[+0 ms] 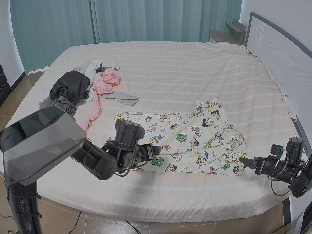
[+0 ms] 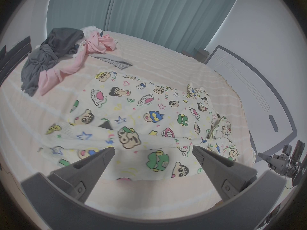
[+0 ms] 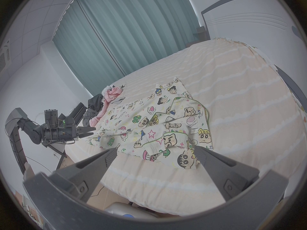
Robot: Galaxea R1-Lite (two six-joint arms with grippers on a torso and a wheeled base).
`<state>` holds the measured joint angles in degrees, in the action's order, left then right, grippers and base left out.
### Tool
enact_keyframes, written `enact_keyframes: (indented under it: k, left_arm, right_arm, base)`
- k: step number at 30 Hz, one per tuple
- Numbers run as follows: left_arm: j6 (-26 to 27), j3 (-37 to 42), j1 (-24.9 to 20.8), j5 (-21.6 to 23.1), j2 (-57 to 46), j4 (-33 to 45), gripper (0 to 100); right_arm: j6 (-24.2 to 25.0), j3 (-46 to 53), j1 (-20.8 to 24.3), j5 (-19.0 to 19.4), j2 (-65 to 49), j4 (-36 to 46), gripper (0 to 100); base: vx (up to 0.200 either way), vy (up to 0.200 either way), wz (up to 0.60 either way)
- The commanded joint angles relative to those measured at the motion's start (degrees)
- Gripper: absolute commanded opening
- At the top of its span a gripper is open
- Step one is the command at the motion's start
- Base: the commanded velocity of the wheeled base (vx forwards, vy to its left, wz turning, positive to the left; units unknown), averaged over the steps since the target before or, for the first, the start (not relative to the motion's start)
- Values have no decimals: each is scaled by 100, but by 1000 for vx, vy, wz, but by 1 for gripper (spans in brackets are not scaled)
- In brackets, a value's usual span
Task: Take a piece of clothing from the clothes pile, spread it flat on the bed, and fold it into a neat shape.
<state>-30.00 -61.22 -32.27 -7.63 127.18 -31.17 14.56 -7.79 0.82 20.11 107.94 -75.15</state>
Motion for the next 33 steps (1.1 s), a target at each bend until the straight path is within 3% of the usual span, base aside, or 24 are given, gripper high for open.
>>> enact_keyframes:
  k: [1, 16, 33]
  left_arm:
    - [-164, -320, -245, 25, 606, -29, 100]
    - [-436, -716, -210, 25, 1019, -29, 100]
    - [-349, -1322, 546, -142, 1124, -425, 100]
  right_arm:
    - [-5, 6, 24, 1, 8, 1, 100]
    - [-5, 6, 24, -8, 43, 1, 100]
    - [-32, 23, 24, -8, 114, -8, 100]
  base:
    - [0, 0, 0]
    - [0, 0, 0]
    - [0, 0, 0]
